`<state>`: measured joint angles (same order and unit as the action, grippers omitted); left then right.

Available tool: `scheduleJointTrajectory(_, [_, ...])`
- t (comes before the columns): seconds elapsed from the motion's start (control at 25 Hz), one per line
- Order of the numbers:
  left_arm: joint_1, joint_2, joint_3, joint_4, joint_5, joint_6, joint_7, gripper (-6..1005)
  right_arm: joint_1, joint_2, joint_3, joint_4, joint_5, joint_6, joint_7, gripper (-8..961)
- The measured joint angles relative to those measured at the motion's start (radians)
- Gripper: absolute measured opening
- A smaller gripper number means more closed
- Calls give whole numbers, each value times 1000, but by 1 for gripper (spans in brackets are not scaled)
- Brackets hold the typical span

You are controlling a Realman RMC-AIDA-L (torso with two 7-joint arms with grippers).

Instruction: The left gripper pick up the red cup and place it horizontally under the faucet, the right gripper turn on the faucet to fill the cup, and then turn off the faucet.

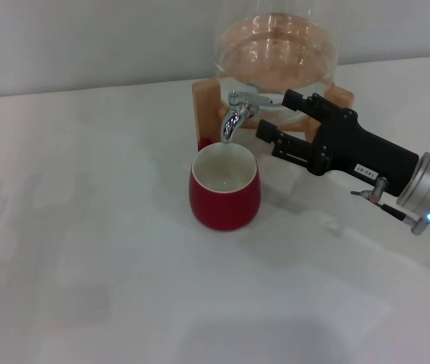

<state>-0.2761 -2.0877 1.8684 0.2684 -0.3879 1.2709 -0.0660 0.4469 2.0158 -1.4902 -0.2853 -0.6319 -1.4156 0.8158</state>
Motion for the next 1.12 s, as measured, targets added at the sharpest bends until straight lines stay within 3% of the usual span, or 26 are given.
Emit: scheduleJointTrajectory(1.12, [0, 2, 14, 0, 0, -1, 2, 869, 21, 7, -45, -2, 1, 1, 26, 827])
